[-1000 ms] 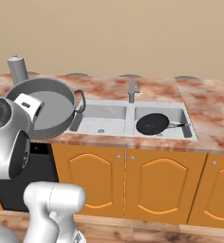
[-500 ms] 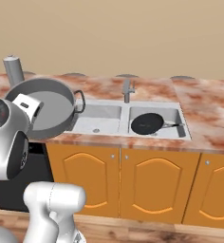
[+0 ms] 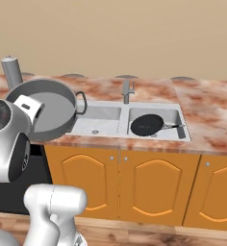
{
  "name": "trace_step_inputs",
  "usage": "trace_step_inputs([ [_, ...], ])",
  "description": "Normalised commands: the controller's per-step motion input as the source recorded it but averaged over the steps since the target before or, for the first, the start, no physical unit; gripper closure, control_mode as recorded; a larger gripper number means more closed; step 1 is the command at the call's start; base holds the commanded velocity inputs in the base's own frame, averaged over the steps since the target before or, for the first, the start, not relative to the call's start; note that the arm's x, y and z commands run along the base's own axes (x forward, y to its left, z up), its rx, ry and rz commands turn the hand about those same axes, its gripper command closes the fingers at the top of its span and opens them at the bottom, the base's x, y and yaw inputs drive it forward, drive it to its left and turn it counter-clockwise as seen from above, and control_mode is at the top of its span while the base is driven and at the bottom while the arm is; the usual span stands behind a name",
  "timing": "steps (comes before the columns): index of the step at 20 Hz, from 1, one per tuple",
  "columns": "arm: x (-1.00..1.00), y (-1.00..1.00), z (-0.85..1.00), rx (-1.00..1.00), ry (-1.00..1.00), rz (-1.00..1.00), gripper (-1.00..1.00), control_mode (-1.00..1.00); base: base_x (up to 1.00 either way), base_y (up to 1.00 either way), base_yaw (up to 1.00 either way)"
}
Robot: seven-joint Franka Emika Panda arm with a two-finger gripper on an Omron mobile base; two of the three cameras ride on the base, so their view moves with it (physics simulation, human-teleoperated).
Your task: Move the pot and pan from the stove into the sink.
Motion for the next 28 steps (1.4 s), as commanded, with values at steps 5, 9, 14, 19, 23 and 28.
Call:
trace_step_inputs([
  [5, 0.0, 0.0, 0.0, 0.0, 0.0, 0.0, 1.0, 1.0, 0.36, 0.0, 0.0],
  [9, 0.0, 0.0, 0.0, 0.0, 0.0, 0.0, 1.0, 1.0, 0.57, 0.0, 0.0],
  [14, 0.0, 0.0, 0.0, 0.0, 0.0, 0.0, 1.0, 1.0, 0.37, 0.0, 0.0],
  [19, 0.0, 0.0, 0.0, 0.0, 0.0, 0.0, 1.0, 1.0, 0.0, 0.0, 0.0],
  [23, 0.0, 0.0, 0.0, 0.0, 0.0, 0.0, 1.0, -1.0, 0.0, 0.0, 0.0],
  [28, 0.29, 0.0, 0.0, 0.0, 0.03, 0.0, 1.0, -1.0, 0.0, 0.0, 0.0],
])
